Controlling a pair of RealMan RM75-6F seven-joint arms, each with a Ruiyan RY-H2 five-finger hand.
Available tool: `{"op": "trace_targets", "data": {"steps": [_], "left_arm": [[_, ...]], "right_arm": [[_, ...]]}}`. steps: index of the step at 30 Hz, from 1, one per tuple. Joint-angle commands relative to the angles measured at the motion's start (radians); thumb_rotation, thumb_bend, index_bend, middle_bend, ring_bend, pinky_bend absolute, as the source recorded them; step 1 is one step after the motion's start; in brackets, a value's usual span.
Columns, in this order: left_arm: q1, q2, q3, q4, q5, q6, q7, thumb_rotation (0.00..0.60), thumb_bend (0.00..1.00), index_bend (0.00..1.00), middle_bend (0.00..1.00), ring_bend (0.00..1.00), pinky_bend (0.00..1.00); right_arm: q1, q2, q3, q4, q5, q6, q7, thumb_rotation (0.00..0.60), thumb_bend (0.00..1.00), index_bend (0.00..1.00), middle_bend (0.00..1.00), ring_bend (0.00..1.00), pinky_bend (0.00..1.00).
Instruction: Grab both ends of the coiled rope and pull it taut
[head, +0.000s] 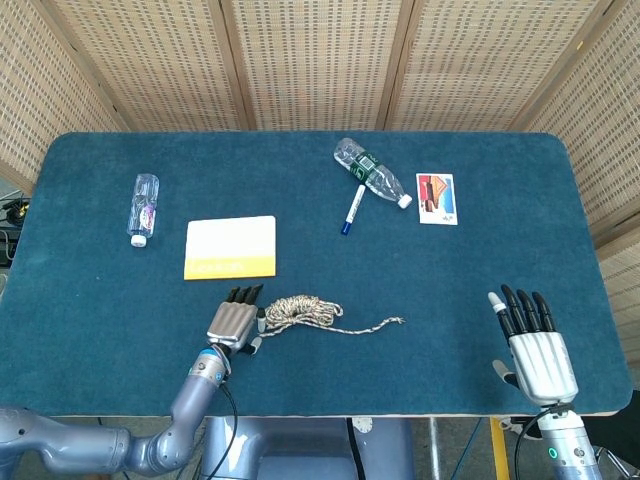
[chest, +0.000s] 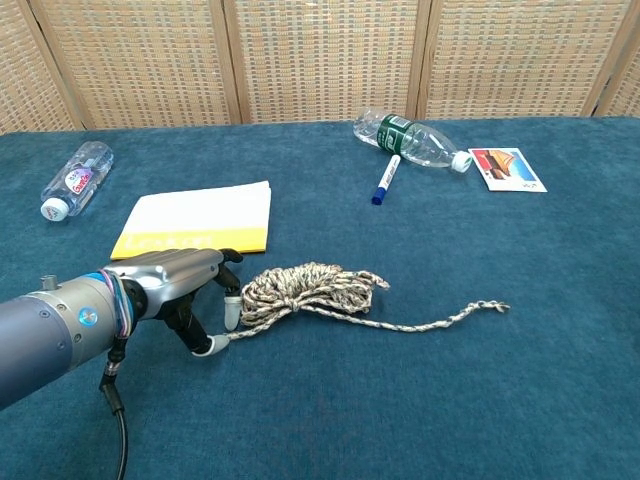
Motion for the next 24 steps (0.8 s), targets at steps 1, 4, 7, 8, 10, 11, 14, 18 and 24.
{"op": "trace_targets", "data": {"steps": [1,4,7,8,10,11,14,18,24], "left_arm": [[-0.003,-0.005,0.002,0.005,-0.003,0.005,0.004,0.600,0.37,0.53,0.00,0.00,0.00],[-0.005,-0.010,0.003,0.009,-0.004,0.007,0.002,0.600,0.37,0.53,0.00,0.00,0.00],[-0.006,-0.012,0.004,0.011,-0.001,0.009,0.000,0.600,0.37,0.53,0.00,0.00,0.00],[-0.007,-0.012,0.004,0.010,0.000,0.009,-0.002,0.600,0.37,0.53,0.00,0.00,0.00],[-0.008,-0.015,0.006,0.010,0.000,0.010,-0.002,0.600,0.37,0.53,0.00,0.00,0.00],[-0.009,-0.017,0.008,0.012,0.000,0.011,0.000,0.600,0.37,0.53,0.00,0.00,0.00],[-0.012,-0.027,0.012,0.020,-0.005,0.012,0.004,0.600,0.37,0.53,0.00,0.00,0.00],[-0.014,-0.034,0.013,0.027,-0.005,0.017,0.005,0.600,0.37,0.53,0.00,0.00,0.00],[-0.017,-0.038,0.011,0.036,-0.012,0.016,0.005,0.600,0.37,0.53,0.00,0.00,0.00]], "right_arm": [[0.000,0.001,-0.001,-0.001,0.001,-0.001,-0.001,0.600,0.00,0.00,0.00,0.00,0.00],[0.000,0.001,-0.002,0.000,-0.002,0.000,0.000,0.600,0.00,0.00,0.00,0.00,0.00],[0.000,0.001,-0.002,0.000,-0.002,0.001,0.001,0.600,0.00,0.00,0.00,0.00,0.00],[0.000,0.001,-0.002,0.000,-0.002,0.001,0.001,0.600,0.00,0.00,0.00,0.00,0.00],[0.000,0.001,-0.002,0.000,0.000,-0.001,0.002,0.600,0.00,0.00,0.00,0.00,0.00],[0.000,0.001,-0.002,0.000,0.001,-0.001,0.001,0.600,0.00,0.00,0.00,0.00,0.00],[0.000,0.002,-0.004,-0.001,-0.001,-0.001,-0.001,0.600,0.00,0.00,0.00,0.00,0.00],[0.000,0.002,-0.004,-0.003,0.001,-0.003,-0.001,0.600,0.00,0.00,0.00,0.00,0.00],[0.000,0.003,-0.005,-0.002,0.002,-0.003,0.000,0.600,0.00,0.00,0.00,0.00,0.00]]}}
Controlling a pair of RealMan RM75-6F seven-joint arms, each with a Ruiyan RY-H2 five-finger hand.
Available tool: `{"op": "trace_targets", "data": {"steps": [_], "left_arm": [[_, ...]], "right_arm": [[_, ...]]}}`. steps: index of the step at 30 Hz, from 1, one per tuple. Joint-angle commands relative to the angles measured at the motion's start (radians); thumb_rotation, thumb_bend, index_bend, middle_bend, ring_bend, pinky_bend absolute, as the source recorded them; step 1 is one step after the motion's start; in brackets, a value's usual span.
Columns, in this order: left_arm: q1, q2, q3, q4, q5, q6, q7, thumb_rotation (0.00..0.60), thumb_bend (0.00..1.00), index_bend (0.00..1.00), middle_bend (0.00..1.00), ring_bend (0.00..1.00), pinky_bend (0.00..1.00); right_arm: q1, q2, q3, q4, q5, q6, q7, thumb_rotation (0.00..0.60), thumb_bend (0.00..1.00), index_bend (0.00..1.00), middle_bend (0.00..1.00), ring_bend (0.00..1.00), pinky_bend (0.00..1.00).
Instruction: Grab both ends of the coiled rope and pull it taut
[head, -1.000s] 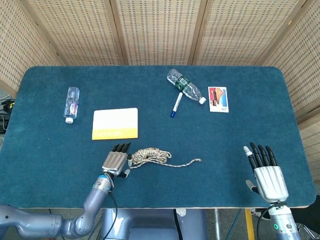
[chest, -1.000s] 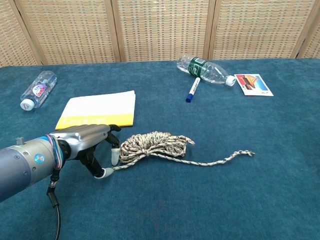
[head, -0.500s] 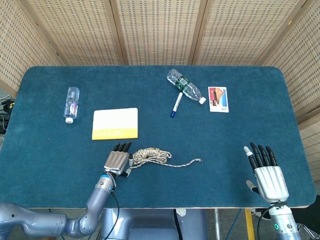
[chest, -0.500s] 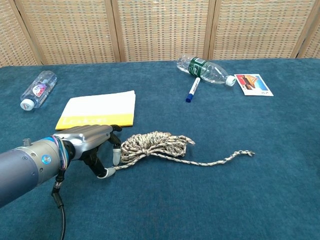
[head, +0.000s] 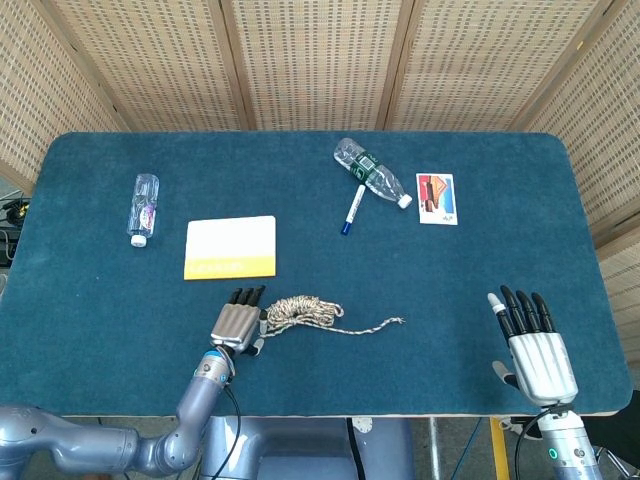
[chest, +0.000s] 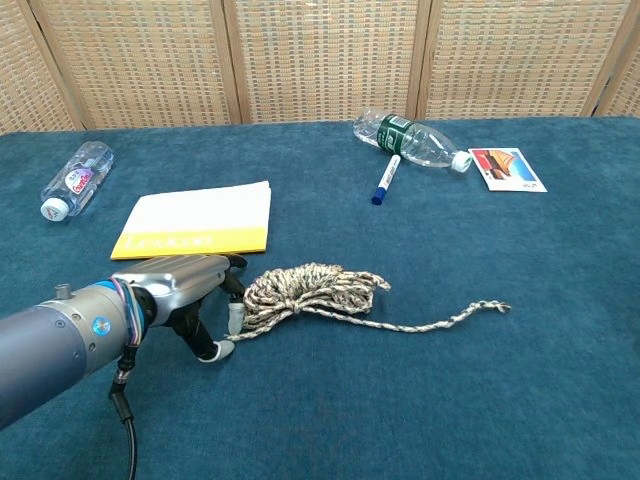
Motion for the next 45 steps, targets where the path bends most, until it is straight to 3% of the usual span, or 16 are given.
{"op": "trace_targets", "data": {"steps": [1,23,34,41,45], "left_arm": [[-0.001,-0.001,0.001,0.002,0.000,0.000,0.001,0.600,0.37,0.54,0.00,0.00,0.00],[-0.012,0.007,-0.003,-0.006,-0.023,0.010,0.020,0.600,0.44,0.60,0.00,0.00,0.00],[0.003,0.056,0.016,-0.038,0.043,0.038,0.004,0.600,0.44,0.64,0.00,0.00,0.00],[0.015,0.105,0.049,-0.064,0.139,0.047,-0.011,0.600,0.44,0.65,0.00,0.00,0.00],[0.017,0.133,0.047,-0.079,0.176,0.062,-0.009,0.600,0.44,0.65,0.00,0.00,0.00]], "right_arm": [[0.000,0.000,0.000,0.000,0.001,-0.001,0.000,0.600,0.00,0.00,0.00,0.00,0.00],[0.001,0.000,-0.002,-0.001,0.001,-0.002,-0.003,0.600,0.00,0.00,0.00,0.00,0.00],[0.004,0.000,-0.001,0.004,0.001,-0.005,0.011,0.600,0.00,0.00,0.00,0.00,0.00],[0.011,0.000,0.002,0.016,-0.001,-0.014,0.051,0.600,0.00,0.00,0.00,0.00,0.00],[0.035,-0.007,0.008,0.042,-0.016,-0.037,0.128,0.600,0.00,0.10,0.00,0.00,0.00]]}}
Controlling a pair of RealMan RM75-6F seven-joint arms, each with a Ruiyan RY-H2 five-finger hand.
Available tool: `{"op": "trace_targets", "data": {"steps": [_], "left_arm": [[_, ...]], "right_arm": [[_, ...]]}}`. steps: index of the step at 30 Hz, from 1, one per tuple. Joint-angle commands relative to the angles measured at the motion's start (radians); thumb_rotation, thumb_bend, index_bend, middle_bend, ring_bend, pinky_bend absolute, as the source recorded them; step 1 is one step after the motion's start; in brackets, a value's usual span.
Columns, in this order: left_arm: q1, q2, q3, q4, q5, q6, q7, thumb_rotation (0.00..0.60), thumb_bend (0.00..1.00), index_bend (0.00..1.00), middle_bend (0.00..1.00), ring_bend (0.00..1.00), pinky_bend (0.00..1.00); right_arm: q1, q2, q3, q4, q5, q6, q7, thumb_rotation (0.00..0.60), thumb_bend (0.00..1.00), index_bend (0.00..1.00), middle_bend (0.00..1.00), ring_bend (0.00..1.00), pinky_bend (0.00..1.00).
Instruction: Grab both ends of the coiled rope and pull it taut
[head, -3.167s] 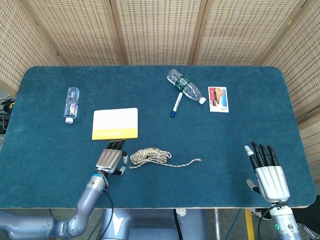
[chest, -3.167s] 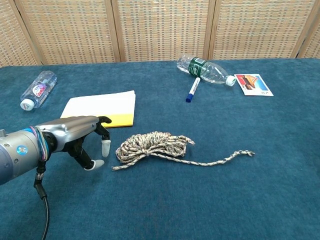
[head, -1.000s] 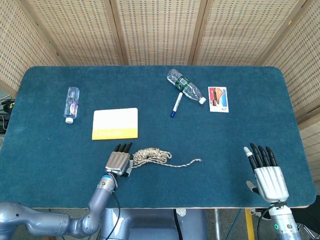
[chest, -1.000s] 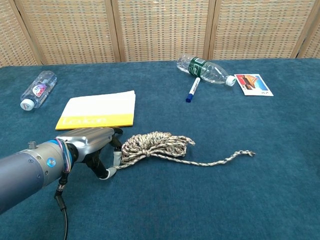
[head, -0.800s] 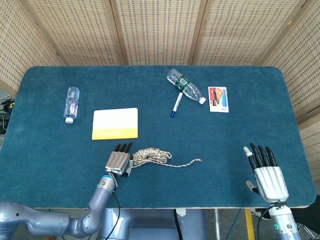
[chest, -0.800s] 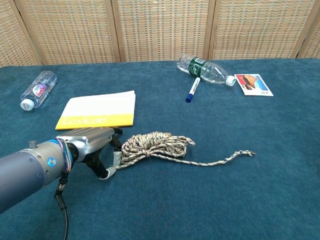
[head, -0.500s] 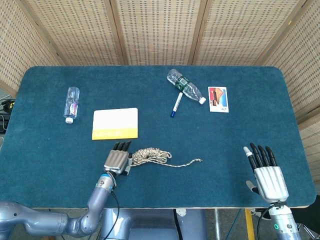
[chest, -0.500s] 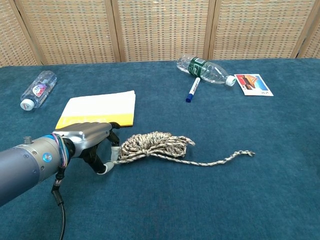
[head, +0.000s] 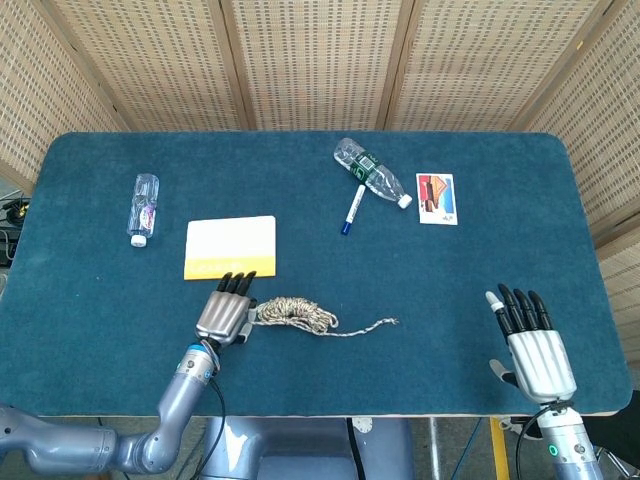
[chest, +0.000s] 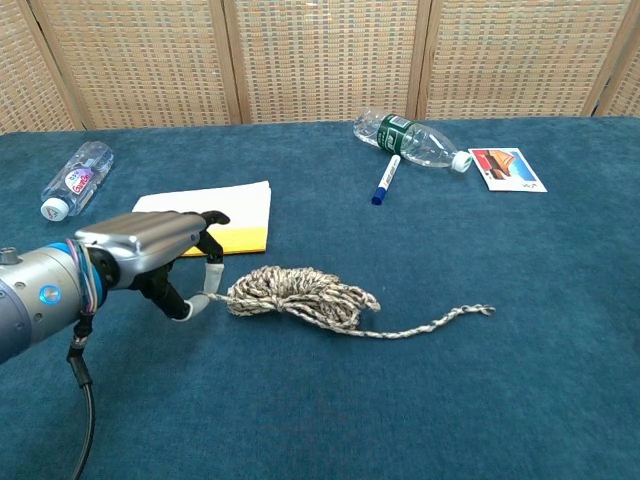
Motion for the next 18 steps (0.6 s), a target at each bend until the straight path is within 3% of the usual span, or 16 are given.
{"op": "trace_targets", "data": {"steps": [1,6,18], "left_arm": [[-0.004,0.022,-0.003,-0.013,0.020,0.009,0.011,0.600,0.44,0.65,0.00,0.00,0.00],[-0.022,0.030,-0.025,-0.027,-0.013,-0.018,0.030,0.600,0.44,0.65,0.00,0.00,0.00],[-0.029,0.014,-0.025,-0.035,-0.048,-0.014,0.049,0.600,0.45,0.65,0.00,0.00,0.00]], "right_arm": [[0.038,-0.007,0.000,0.028,-0.019,-0.055,0.096,0.600,0.00,0.14,0.00,0.00,0.00],[0.121,0.007,-0.006,0.044,-0.014,-0.202,0.261,0.600,0.00,0.24,0.00,0.00,0.00],[0.278,-0.069,0.026,0.101,0.063,-0.440,0.253,0.600,0.00,0.30,0.00,0.00,0.00]]}}
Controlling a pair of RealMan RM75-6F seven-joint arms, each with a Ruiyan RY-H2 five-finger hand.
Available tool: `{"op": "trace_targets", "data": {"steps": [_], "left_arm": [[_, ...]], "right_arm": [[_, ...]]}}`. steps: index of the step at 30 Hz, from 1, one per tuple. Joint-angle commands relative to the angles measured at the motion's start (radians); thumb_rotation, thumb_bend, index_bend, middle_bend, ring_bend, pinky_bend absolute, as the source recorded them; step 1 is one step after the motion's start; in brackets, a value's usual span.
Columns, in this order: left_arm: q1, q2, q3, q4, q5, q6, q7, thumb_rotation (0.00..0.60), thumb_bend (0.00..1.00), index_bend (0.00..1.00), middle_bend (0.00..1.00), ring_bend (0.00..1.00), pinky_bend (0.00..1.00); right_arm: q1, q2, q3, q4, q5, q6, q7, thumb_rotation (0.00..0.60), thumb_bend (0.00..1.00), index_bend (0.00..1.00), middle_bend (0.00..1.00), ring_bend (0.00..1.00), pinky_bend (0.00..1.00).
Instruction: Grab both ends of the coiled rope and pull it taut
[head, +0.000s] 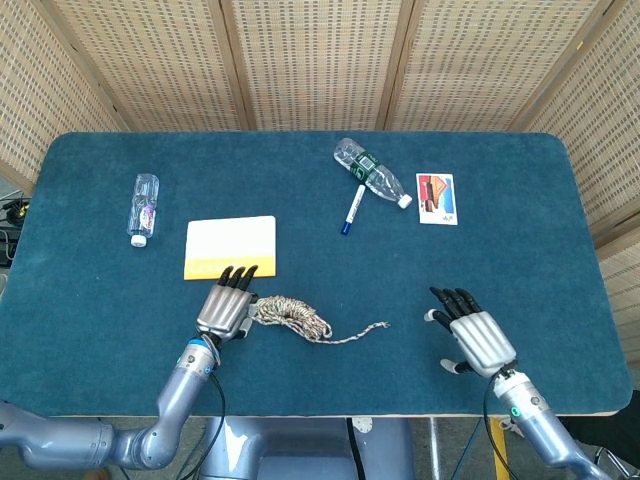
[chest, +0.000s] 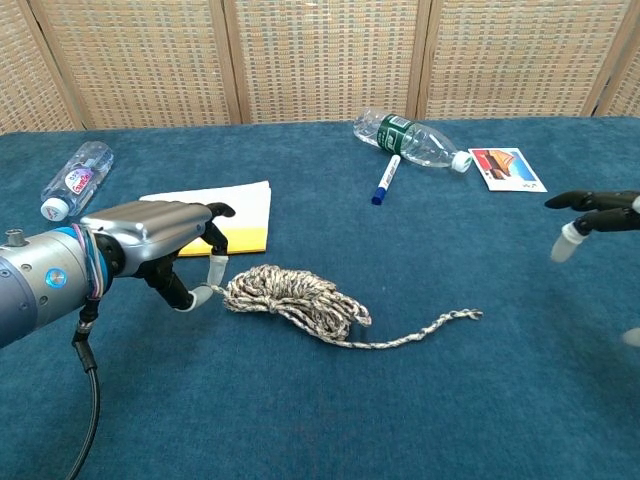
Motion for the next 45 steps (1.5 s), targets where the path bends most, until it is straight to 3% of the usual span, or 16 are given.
{"op": "trace_targets", "data": {"steps": [1,13,30,41,45], "left_arm": [[-0.002,-0.006,0.000,-0.004,0.001,-0.001,-0.004,0.600,0.45,0.65,0.00,0.00,0.00],[-0.015,-0.007,-0.044,-0.018,-0.055,-0.012,-0.024,0.600,0.45,0.65,0.00,0.00,0.00],[-0.073,-0.031,-0.083,-0.022,-0.191,-0.010,0.022,0.600,0.45,0.65,0.00,0.00,0.00],[-0.093,-0.046,-0.077,-0.008,-0.210,-0.008,0.023,0.600,0.45,0.65,0.00,0.00,0.00],[-0.096,-0.047,-0.076,-0.006,-0.209,-0.004,0.018,0.600,0.45,0.65,0.00,0.00,0.00]], "right_arm": [[0.052,-0.045,0.017,0.011,0.045,-0.077,-0.020,0.600,0.00,0.31,0.00,0.00,0.00],[0.134,-0.117,0.041,0.011,0.095,-0.131,-0.067,0.600,0.00,0.34,0.00,0.00,0.00],[0.249,-0.325,0.090,0.101,0.332,-0.183,-0.296,0.600,0.11,0.43,0.00,0.00,0.00],[0.319,-0.395,0.105,0.128,0.488,-0.197,-0.413,0.600,0.20,0.47,0.00,0.00,0.00],[0.347,-0.394,0.102,0.122,0.559,-0.205,-0.467,0.600,0.27,0.47,0.00,0.00,0.00]]}}
